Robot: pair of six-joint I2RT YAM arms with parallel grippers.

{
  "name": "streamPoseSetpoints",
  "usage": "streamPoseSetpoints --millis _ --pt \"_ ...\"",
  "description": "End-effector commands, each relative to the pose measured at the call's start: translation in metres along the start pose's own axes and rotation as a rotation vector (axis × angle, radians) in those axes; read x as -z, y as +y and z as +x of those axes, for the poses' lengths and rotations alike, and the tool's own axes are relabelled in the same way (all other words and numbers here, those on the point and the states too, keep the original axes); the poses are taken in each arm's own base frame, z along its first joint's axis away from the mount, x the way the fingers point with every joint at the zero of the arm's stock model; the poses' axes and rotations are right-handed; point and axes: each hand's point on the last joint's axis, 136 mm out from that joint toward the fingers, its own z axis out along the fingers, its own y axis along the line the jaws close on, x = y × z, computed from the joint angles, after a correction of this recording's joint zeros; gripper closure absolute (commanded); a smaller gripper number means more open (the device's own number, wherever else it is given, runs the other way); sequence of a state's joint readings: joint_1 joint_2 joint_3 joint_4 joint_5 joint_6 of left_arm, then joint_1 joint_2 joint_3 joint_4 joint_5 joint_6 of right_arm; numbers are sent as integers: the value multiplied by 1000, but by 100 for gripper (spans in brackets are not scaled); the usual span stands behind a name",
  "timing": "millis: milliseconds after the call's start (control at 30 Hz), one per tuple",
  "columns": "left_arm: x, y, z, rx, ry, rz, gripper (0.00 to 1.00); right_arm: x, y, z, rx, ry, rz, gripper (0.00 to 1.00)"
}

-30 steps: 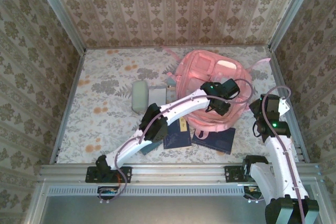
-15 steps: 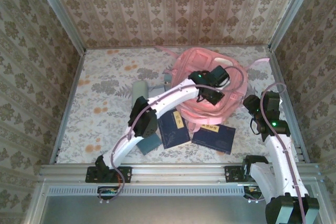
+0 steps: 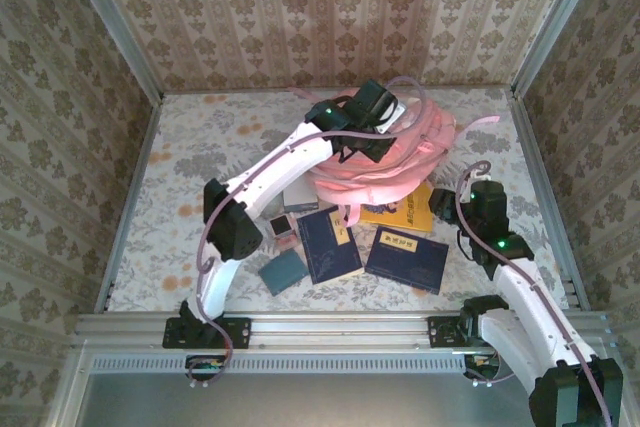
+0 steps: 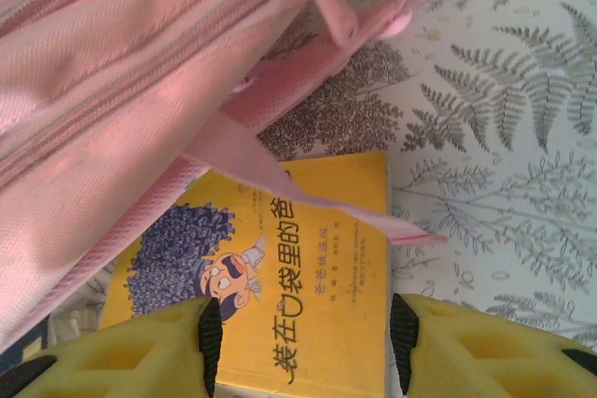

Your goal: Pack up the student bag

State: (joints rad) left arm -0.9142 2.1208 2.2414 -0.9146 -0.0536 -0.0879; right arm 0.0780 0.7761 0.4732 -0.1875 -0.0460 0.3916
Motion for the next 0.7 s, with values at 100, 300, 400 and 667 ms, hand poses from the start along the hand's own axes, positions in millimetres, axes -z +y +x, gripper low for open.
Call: streamPoseSetpoints --millis 100,300,400,667 --pt "69 19 -37 -58 -235 -33 100 9 12 -17 137 -113 -58 48" --pt "88 41 -27 -37 -259 -32 100 7 23 -10 196 -100 -99 47" --pt "96 45 -15 -48 -259 -23 100 1 37 -1 241 -56 -149 46" --pt "109 67 15 25 -283 -6 100 -12 61 12 363 17 -224 47"
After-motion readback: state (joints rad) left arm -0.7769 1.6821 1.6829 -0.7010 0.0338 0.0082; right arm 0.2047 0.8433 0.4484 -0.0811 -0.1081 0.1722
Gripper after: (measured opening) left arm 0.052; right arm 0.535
